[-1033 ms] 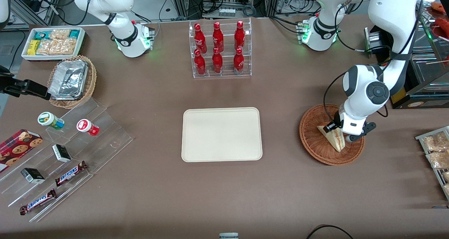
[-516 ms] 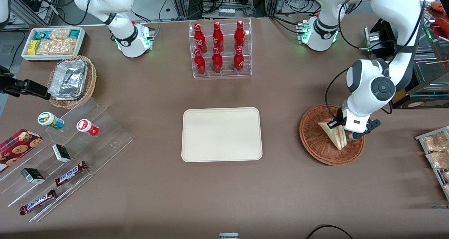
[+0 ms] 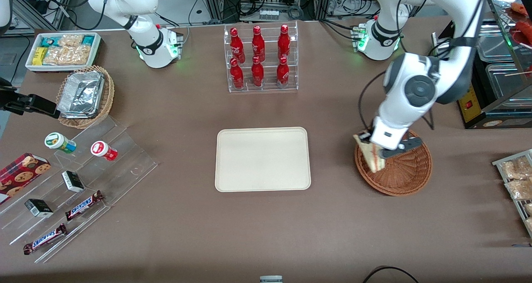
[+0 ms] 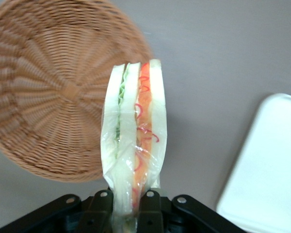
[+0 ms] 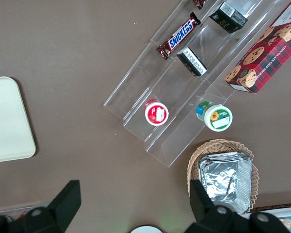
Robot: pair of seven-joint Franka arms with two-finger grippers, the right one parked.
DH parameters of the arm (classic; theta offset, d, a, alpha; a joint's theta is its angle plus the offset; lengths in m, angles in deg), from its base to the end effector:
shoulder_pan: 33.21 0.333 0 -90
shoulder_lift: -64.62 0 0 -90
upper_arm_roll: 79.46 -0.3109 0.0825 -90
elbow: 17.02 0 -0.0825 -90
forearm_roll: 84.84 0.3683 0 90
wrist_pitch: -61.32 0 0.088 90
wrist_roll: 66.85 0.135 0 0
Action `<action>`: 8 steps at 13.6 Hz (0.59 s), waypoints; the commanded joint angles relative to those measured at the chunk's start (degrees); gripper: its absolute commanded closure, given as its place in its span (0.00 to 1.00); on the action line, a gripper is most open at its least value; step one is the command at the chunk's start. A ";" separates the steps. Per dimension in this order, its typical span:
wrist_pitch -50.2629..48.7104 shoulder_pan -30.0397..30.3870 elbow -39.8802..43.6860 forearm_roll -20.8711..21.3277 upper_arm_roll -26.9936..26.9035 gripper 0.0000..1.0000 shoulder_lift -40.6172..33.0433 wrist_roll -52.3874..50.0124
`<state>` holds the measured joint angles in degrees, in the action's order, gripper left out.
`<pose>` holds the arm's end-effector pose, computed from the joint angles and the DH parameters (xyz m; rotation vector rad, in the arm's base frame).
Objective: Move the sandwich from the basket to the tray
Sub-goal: 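Lift the sandwich and carry it with the left gripper over the tray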
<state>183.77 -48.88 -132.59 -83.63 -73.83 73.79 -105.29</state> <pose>0.5256 -0.2024 0.3467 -3.0876 -0.4484 0.0514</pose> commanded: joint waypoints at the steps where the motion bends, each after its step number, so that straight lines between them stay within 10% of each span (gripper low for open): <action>1: -1.87 -6.28 7.09 0.72 -0.53 1.00 5.23 -0.94; 8: -1.96 -17.89 23.26 2.66 -0.62 1.00 18.76 -0.67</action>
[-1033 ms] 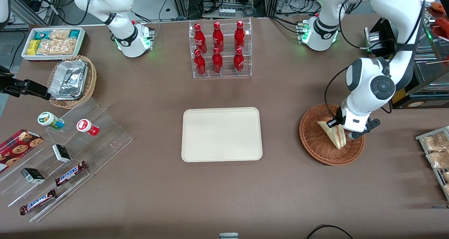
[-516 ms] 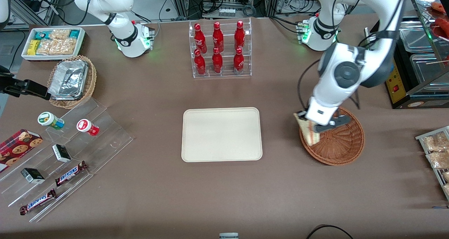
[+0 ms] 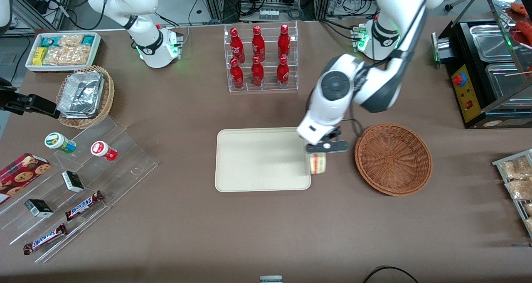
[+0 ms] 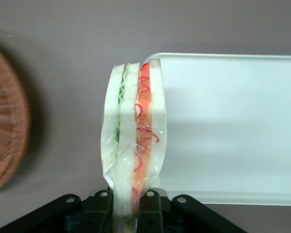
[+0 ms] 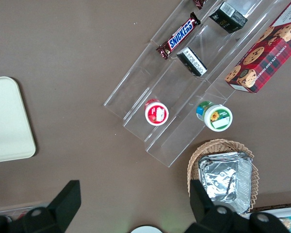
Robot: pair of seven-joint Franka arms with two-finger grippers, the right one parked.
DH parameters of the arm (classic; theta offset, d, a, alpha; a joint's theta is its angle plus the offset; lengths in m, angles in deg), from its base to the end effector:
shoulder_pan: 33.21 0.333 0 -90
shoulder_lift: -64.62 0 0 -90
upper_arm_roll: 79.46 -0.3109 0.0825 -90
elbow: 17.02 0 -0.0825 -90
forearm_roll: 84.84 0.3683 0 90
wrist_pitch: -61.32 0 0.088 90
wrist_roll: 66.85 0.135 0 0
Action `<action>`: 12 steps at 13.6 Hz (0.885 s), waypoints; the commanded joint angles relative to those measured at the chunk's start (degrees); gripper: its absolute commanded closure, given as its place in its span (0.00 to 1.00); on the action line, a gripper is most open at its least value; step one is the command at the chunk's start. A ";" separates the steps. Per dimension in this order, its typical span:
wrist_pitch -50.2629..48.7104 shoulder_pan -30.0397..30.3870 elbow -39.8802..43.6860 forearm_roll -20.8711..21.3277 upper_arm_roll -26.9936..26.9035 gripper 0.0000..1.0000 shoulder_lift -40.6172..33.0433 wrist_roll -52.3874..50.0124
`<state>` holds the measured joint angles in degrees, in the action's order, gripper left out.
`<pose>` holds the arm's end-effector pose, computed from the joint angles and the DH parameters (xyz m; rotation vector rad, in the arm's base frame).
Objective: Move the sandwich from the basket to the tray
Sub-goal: 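Lift the sandwich and carry it with the left gripper over the tray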
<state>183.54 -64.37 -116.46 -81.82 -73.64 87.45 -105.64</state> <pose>0.5163 -0.3783 0.3267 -3.1383 -0.0180 -0.0069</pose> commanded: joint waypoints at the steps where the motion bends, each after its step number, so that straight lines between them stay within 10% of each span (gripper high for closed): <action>1: -1.82 -3.54 9.33 0.76 -0.80 1.00 6.95 -0.50; 12: -4.28 -10.15 23.40 3.22 -0.98 1.00 21.90 -7.89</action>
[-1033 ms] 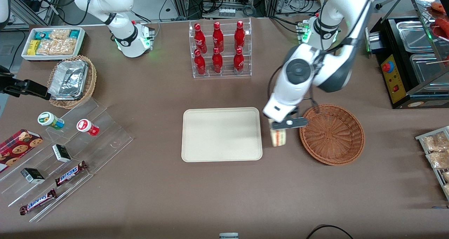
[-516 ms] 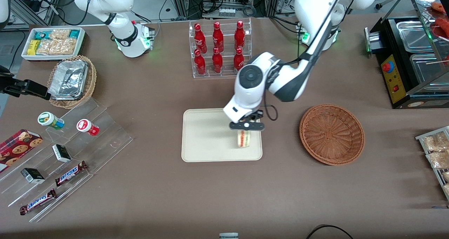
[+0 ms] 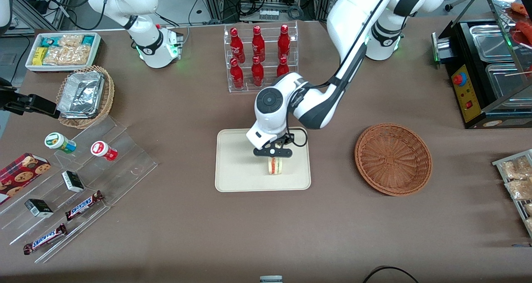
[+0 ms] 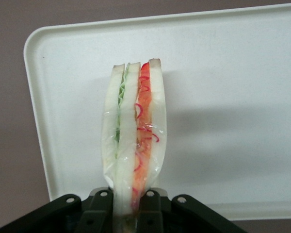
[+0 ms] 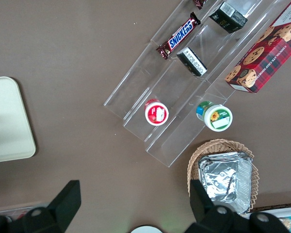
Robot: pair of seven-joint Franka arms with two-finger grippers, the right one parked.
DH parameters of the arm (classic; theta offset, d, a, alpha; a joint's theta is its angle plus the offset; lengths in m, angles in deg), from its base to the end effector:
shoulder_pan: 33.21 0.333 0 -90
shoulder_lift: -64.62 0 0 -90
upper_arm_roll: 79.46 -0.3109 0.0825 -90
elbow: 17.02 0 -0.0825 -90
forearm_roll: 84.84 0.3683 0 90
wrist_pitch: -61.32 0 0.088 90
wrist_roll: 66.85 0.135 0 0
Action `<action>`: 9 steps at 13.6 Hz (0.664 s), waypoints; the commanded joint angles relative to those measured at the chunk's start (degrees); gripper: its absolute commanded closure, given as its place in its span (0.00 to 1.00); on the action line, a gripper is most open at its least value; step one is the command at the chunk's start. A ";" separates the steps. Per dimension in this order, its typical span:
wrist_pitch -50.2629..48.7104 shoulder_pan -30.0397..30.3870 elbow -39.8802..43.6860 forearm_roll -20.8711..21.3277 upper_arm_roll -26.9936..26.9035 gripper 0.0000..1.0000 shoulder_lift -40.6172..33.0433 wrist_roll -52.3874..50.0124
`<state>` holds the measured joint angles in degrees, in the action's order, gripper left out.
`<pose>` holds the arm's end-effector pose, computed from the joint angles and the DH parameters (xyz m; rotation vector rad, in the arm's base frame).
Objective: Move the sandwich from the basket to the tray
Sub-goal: 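Lower the sandwich onto the tray and open the left gripper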
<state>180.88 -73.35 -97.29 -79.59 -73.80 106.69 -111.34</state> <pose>0.5059 -0.4933 0.2438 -3.1005 0.0714 0.0356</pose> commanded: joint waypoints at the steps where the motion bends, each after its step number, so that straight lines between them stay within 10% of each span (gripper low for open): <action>1: -1.44 -1.17 4.67 1.07 -0.91 1.00 3.36 -2.18; 7: -0.03 -1.26 4.59 1.25 -0.82 1.00 4.33 -1.39; 8: -0.03 -1.26 4.68 1.16 -0.82 0.78 4.33 -1.48; 9: -0.03 -1.26 4.68 1.16 -0.82 0.29 4.25 -1.39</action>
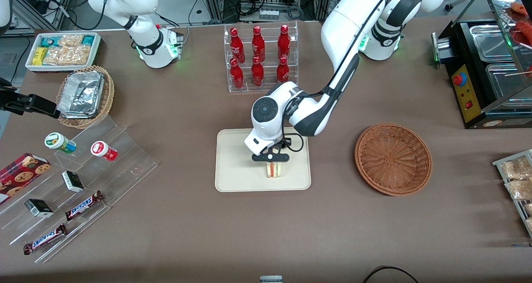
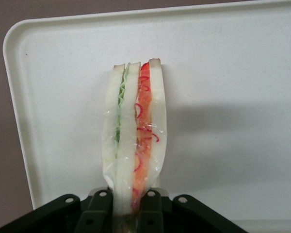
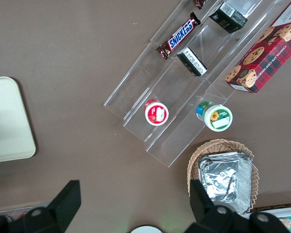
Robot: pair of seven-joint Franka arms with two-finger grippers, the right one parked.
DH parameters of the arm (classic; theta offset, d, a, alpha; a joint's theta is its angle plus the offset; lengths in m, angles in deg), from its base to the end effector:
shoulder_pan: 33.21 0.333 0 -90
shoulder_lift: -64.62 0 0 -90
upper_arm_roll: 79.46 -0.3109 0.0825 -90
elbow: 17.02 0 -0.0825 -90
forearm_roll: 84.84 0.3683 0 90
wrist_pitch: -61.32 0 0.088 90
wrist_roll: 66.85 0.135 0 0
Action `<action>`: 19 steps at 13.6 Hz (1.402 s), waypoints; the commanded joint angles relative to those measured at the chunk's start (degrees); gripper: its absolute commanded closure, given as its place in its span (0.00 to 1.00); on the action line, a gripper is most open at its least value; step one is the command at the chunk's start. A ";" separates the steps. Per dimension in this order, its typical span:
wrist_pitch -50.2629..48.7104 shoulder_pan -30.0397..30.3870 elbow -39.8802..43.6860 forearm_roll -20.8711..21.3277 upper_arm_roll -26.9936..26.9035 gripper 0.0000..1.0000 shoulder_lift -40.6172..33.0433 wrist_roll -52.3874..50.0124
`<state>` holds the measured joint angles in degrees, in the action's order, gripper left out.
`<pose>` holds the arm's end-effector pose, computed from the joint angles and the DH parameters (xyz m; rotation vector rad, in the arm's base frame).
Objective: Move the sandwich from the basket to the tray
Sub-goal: 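Lower the sandwich onto the tray and open the left gripper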
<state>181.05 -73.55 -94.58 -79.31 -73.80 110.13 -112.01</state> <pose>0.5102 -0.4991 0.2221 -3.0941 0.0578 0.0462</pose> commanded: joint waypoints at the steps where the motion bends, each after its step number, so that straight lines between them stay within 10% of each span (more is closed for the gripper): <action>1: -0.21 -1.22 1.88 0.89 -0.82 0.00 0.90 -1.50; 12: -5.38 -0.26 2.41 0.97 -1.17 0.00 -4.28 -1.51; 19: -10.03 11.23 1.01 -5.08 -0.82 0.00 -12.27 6.63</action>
<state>173.14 -65.01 -91.65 -82.35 -75.12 100.72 -108.98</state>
